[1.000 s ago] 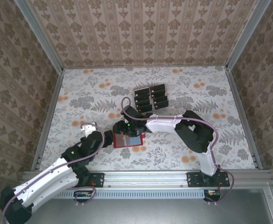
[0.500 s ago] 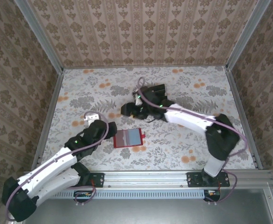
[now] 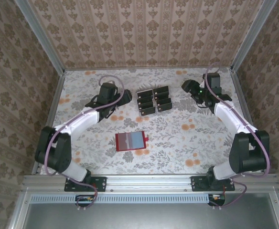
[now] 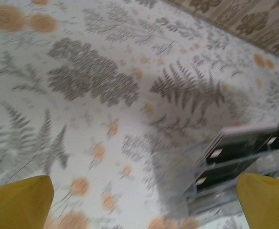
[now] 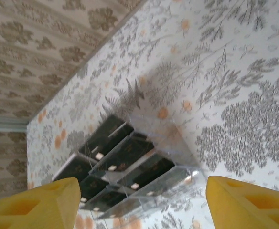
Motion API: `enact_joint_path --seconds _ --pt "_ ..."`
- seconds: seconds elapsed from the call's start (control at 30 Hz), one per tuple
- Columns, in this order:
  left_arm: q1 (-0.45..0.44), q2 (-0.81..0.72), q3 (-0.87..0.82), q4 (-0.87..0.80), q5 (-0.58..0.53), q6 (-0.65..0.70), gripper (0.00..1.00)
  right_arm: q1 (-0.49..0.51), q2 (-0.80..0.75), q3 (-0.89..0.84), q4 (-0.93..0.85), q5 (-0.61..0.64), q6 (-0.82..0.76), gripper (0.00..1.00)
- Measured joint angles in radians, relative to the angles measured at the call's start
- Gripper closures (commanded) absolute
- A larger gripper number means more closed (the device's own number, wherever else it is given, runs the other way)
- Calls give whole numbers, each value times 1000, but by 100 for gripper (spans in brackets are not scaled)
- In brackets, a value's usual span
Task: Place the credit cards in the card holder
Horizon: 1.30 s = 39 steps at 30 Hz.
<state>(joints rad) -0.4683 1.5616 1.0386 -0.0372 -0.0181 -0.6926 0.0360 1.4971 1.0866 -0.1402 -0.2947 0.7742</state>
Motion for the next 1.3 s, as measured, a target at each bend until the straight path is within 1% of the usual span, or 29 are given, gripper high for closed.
enact_joint_path --seconds 0.23,0.33,0.43,0.8,1.13,1.3 --pt "23 192 153 124 132 -68 0 -19 235 43 146 -89 85 30" --pt "29 243 172 184 166 -111 0 -19 315 49 200 -125 137 30" --pt "30 281 172 233 189 -154 0 -14 358 49 236 -148 179 30" --pt "24 323 167 353 214 -248 0 45 418 49 362 -166 275 30" --pt "-26 372 167 378 225 -259 0 79 426 -12 452 -166 316 30" --pt "-30 373 166 390 224 -270 0 98 399 -67 499 -166 343 30"
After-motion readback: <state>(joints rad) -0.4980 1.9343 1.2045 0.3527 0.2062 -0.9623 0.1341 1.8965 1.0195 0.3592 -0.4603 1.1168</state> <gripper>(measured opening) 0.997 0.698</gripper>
